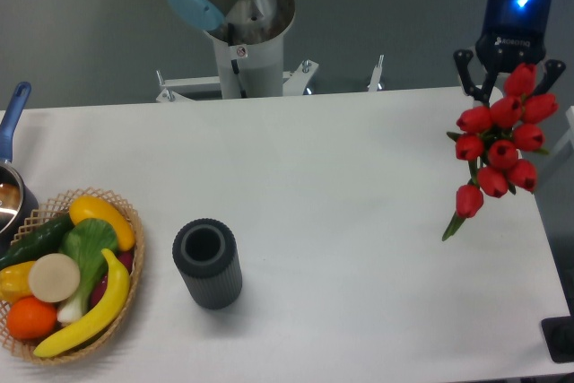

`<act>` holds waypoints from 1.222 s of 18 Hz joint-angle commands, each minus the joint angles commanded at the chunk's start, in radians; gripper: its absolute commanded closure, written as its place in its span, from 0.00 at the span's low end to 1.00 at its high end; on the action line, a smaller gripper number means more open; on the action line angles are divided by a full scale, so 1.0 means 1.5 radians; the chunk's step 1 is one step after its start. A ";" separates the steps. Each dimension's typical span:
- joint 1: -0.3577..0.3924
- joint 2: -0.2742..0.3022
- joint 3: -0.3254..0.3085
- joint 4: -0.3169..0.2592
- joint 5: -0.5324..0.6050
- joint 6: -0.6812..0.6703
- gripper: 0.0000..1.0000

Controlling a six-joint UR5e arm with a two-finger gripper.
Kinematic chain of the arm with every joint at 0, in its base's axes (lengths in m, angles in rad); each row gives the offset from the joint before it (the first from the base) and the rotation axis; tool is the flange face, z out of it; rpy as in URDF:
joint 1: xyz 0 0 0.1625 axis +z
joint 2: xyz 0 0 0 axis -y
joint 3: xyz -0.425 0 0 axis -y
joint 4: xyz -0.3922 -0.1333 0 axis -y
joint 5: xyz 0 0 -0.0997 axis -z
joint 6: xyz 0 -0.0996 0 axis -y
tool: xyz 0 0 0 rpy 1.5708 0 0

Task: Place the flowers on the table
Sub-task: 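Lower the held tulips toward the table beside the black container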

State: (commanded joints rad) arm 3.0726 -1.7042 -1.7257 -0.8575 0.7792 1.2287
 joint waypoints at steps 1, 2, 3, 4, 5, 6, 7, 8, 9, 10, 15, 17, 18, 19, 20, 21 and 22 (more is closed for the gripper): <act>0.000 -0.001 -0.003 0.000 0.006 0.002 0.64; -0.002 -0.002 -0.003 -0.001 0.017 0.002 0.64; -0.007 -0.004 -0.004 -0.001 0.034 0.003 0.64; -0.014 -0.006 -0.008 -0.001 0.054 0.008 0.65; -0.023 -0.011 -0.013 -0.001 0.072 0.021 0.65; -0.036 -0.015 -0.015 -0.001 0.095 0.031 0.65; -0.044 -0.019 -0.018 -0.001 0.121 0.032 0.65; -0.053 -0.026 -0.018 -0.001 0.153 0.033 0.65; -0.066 -0.029 -0.018 -0.001 0.183 0.034 0.65; -0.082 -0.032 -0.018 -0.001 0.208 0.034 0.65; -0.128 -0.063 -0.021 -0.002 0.279 0.042 0.65; -0.157 -0.085 -0.024 -0.002 0.309 0.063 0.65; -0.163 -0.092 -0.024 -0.002 0.321 0.064 0.65; -0.167 -0.102 -0.024 -0.002 0.330 0.064 0.65; -0.177 -0.114 -0.024 -0.001 0.334 0.064 0.65; -0.184 -0.124 -0.024 -0.001 0.336 0.065 0.65; -0.186 -0.131 -0.023 -0.001 0.340 0.065 0.65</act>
State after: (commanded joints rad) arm 2.7934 -1.9005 -1.7595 -0.8590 1.2885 1.3269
